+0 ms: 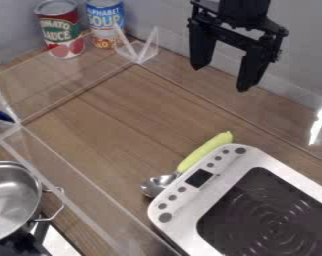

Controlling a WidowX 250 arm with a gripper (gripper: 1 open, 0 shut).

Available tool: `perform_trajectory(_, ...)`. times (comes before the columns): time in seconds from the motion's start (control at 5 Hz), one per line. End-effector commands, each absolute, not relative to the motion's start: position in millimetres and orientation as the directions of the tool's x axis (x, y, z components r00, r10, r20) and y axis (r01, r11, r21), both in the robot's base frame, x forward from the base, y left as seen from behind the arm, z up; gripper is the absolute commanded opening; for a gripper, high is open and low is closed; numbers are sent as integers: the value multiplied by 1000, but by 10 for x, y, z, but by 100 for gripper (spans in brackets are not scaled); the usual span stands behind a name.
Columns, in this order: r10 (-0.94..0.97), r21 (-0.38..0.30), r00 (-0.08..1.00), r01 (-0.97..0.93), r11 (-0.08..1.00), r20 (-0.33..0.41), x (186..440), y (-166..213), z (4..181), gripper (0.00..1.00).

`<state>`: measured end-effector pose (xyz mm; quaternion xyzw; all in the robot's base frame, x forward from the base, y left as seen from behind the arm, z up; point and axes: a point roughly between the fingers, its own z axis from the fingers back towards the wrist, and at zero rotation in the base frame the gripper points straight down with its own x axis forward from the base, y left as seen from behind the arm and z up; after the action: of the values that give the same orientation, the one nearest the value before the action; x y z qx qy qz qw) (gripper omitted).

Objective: Put green spoon on the white and black stove top

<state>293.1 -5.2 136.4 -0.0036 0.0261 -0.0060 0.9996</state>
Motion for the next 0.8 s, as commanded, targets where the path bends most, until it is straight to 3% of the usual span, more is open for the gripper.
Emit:
perform_trajectory(0.0,-6,-12,998,5,1000,-56,2839,-23,1226,100)
perform_trajectory(0.6,-200,-43,979,198,979,-41,2615,-93,485,100)
